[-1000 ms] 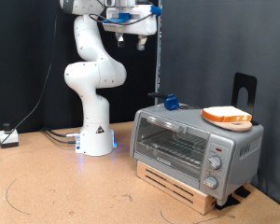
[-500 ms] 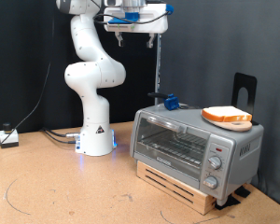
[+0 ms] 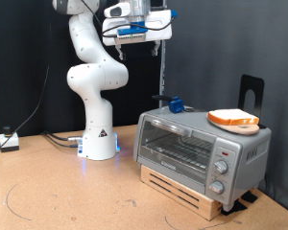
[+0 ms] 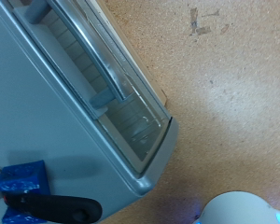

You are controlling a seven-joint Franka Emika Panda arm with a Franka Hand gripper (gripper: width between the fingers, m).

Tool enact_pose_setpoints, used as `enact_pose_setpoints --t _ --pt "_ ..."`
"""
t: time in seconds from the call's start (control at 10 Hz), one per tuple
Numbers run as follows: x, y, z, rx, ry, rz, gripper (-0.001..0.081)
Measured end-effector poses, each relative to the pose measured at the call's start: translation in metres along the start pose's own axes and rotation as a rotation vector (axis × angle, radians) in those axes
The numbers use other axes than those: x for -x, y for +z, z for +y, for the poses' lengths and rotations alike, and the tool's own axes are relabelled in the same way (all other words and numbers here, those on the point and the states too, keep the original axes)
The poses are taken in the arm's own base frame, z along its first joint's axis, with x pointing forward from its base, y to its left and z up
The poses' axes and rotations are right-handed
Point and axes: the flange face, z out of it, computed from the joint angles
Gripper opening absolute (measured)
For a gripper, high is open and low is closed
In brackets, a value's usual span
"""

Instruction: Make a piece of toast with the oven

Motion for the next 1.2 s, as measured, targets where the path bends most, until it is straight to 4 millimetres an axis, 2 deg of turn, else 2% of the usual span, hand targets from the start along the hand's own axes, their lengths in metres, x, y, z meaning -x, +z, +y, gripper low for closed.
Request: enact_pose_setpoints --t 0.2,0.4,0.5,0.8,1.2 --pt "-0.003 0.000 0.004 -0.029 -0.220 -0.043 0.0807" --pt "-0.017 0.016 0.004 -0.054 -0.437 -0.010 0.0807" --pt "-0.017 0.016 0.005 -0.052 -0.390 -0.017 0.0807" --pt "-0.018 0.026 0.011 -0.103 -0.511 -0.147 0.0807" --pt "-0.031 0.082 0.013 -0.050 -0.477 -0.148 0.0807"
